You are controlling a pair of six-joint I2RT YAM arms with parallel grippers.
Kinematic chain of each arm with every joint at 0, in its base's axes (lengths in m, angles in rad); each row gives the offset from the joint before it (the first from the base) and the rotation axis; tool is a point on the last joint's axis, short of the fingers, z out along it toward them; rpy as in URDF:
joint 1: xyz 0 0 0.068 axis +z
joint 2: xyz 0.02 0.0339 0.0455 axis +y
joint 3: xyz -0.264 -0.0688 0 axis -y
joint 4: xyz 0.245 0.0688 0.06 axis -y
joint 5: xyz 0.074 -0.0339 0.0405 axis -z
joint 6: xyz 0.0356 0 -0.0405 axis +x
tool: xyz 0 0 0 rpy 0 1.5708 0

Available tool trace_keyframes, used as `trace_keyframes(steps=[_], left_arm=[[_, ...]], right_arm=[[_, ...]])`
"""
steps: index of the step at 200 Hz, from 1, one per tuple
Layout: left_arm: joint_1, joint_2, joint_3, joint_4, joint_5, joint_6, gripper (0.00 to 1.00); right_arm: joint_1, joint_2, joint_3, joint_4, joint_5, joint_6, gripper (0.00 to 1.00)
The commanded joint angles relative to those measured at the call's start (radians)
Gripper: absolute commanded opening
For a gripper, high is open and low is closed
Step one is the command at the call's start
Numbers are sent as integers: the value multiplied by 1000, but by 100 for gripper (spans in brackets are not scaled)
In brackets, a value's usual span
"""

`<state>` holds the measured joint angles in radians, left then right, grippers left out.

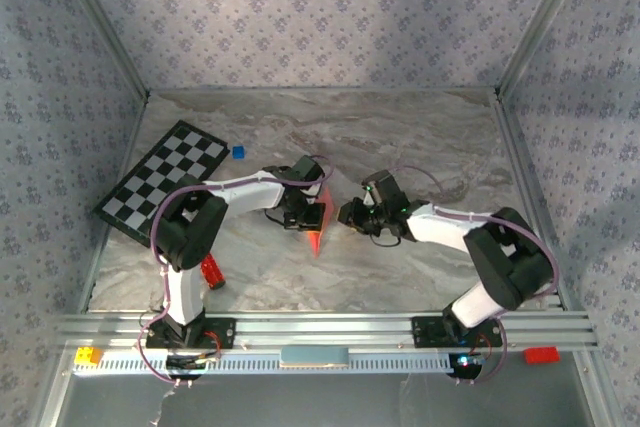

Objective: Fold a paper plane with a square sheet of paper (pick it up from the middle)

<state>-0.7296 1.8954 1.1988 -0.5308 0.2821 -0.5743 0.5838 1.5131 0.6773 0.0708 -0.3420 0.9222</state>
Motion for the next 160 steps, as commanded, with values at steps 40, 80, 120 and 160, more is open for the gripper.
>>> trace_keyframes(steps=[40,80,120,160], left_arm=[[-1,41,83,-99,-130,-31,3],[-4,42,97,-119,-151,-44,7],[-14,49,107,-140,-176,-57,10],[-23,62,117,-141,-188,-70,13]], right_arm=[[-65,-181,-109,-124,87,-37,29],[-120,-281,-186,-111,81,-36,33],[-147,-333,-218,-103,61,-48,36],[-166,-338,-229,-99,35,-56,36]])
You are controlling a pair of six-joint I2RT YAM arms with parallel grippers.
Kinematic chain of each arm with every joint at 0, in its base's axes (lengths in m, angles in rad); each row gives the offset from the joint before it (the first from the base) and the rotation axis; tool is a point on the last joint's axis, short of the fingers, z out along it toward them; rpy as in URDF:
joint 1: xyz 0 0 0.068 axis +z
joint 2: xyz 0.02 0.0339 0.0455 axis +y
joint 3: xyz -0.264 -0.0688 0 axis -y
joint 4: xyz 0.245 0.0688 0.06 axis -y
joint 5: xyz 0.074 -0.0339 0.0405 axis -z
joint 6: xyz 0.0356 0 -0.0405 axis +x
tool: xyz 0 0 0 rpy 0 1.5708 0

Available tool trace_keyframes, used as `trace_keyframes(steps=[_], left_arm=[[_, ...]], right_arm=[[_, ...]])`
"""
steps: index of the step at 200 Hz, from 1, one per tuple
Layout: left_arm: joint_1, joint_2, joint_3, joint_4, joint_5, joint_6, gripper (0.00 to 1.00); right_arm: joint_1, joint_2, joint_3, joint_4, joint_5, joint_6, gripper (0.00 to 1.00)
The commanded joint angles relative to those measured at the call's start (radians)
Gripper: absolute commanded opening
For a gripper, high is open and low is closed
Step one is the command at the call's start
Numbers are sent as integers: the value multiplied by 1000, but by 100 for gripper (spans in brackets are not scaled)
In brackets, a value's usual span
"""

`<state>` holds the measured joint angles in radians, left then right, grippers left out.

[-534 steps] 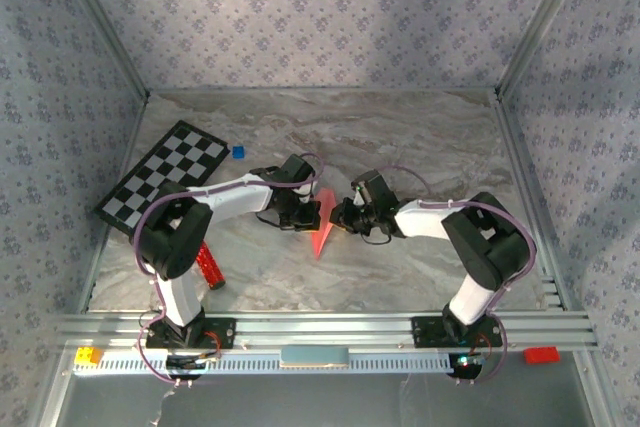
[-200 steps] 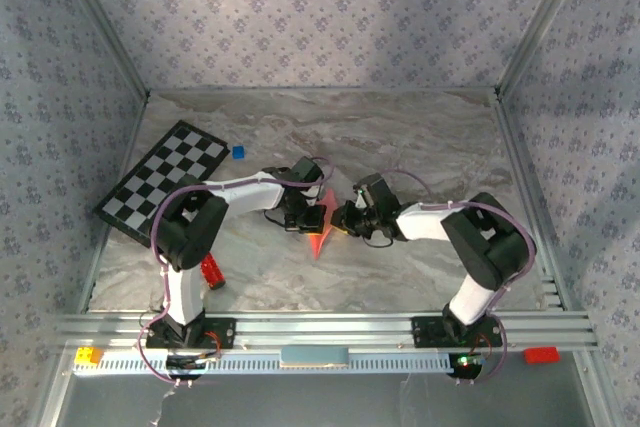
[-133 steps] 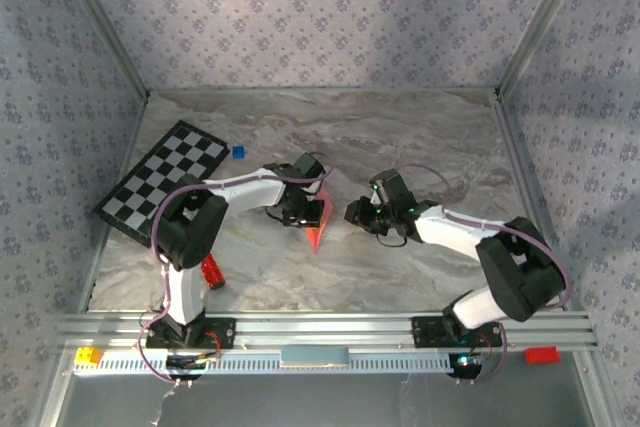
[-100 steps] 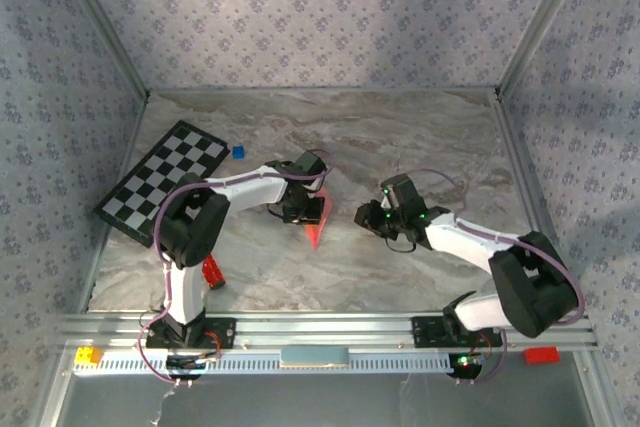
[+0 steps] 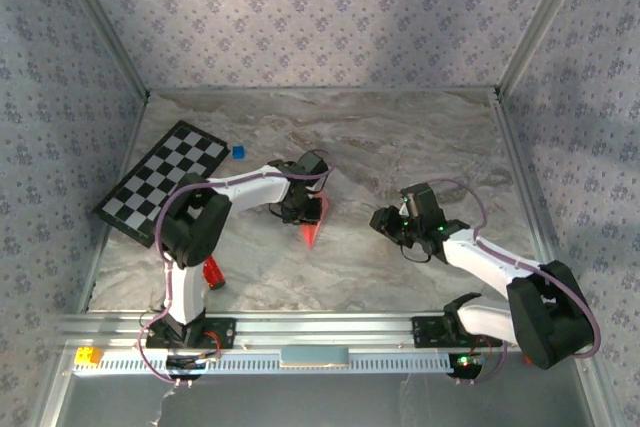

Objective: Fold a paper plane with a square sheet of paper (pick it up from the middle)

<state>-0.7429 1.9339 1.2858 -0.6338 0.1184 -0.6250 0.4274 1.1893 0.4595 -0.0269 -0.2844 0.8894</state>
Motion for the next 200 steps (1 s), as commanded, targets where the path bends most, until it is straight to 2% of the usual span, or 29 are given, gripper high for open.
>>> trace_keyframes(steps=[1,129,200], left_arm=[[-10,25,31,-38,-25,-18,13],[-38,159,107,-134,-82,-17,16],[-41,219,130,-144,-109,-67,30]], right_arm=[[-10,-14,-12,-1,-23,-23,36],[-34,-45,-56,16,-27,-16,38],[-55,-43,-54,14,-47,-26,39]])
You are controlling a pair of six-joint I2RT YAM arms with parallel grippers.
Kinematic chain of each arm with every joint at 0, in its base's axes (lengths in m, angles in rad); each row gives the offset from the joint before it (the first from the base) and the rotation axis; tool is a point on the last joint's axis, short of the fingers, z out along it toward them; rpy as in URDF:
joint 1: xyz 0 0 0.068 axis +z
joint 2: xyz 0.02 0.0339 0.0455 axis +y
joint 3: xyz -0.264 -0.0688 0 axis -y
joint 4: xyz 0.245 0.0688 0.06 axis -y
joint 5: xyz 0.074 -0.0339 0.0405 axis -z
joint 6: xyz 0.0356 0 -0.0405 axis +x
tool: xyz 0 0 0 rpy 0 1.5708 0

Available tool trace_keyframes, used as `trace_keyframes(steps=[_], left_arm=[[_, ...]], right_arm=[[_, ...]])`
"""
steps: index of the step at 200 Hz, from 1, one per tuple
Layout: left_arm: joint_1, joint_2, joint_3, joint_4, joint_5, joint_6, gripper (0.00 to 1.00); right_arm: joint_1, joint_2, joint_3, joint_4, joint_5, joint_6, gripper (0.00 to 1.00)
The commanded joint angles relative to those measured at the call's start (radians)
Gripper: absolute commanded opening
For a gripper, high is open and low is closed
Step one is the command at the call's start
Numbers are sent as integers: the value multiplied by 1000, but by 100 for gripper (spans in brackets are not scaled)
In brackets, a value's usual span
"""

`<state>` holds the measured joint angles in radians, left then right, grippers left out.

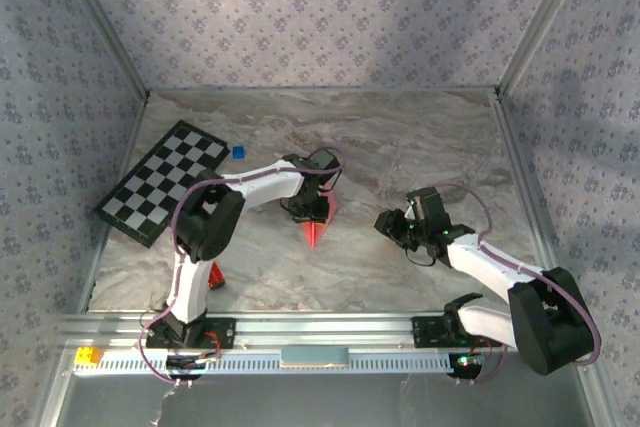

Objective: Fold a paper plane with a square sheet of paper (pick it up from the middle)

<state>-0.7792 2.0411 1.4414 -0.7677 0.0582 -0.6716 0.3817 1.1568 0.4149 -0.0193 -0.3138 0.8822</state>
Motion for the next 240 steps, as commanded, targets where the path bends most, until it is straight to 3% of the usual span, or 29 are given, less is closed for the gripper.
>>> trace_keyframes(steps=[1,132,240], left_arm=[[-6,112,-26,-11,-50,-21,31],[-11,127,65,-66,-106,-95,38],[-21,-33,80,-98,-151,-141,42]], right_arm=[[-10,-11,-10,7,-17,-19,39],[-32,-47,-9,-5,-27,-30,40],[-126,-169,66,-193,-8,-159,45]])
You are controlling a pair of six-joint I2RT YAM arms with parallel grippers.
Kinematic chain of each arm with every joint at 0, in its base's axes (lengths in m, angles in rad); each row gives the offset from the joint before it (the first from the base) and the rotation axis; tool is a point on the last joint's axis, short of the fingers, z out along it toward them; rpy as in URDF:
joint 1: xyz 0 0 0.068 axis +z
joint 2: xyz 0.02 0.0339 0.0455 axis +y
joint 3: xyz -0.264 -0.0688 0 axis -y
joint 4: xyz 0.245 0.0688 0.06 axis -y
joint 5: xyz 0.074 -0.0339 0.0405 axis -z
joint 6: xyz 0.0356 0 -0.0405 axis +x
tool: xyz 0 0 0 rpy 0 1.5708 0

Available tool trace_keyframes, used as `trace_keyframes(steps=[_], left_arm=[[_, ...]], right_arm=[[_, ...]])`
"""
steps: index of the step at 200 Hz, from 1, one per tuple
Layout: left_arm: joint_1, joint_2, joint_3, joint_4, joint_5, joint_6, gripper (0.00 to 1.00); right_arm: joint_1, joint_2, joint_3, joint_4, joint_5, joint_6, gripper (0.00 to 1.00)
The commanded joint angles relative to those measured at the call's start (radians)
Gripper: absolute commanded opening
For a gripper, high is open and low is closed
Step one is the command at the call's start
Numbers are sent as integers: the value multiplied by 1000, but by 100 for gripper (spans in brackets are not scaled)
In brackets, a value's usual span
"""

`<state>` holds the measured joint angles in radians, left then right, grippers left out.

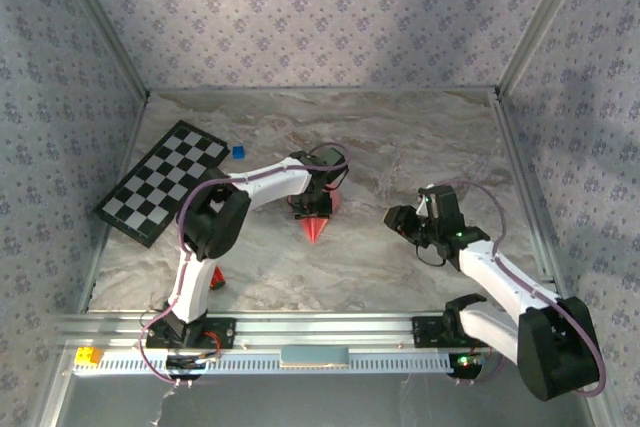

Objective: Fold a paper plane with a square sheet of paper (pick it up from the middle)

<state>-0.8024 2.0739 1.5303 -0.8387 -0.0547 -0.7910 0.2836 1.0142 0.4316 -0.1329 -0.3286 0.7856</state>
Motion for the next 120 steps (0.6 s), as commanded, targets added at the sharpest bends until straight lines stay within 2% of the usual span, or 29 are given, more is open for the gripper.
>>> trace_keyframes(steps=[1,46,64,79,105,120], left_arm=[[2,-66,-8,-29,-38,-22,42],[1,-135,-39,-19,-55,-24,46],[-3,-196,-67,5,-84,-16,46],[-15,-275,-107,39,-167,2,47],[-12,-453,-236,126,-374,44,61],[11,-549,-304,152,-501,72,72]], right_arm=[[-31,-26,50,-81,7,-64,45],[-110,-26,108,-140,-7,-130,47],[-147,-22,172,-190,26,-201,56],[-161,-9,255,-239,125,-290,62],[-162,48,349,-223,434,-432,67],[-164,97,332,-109,591,-566,70]])
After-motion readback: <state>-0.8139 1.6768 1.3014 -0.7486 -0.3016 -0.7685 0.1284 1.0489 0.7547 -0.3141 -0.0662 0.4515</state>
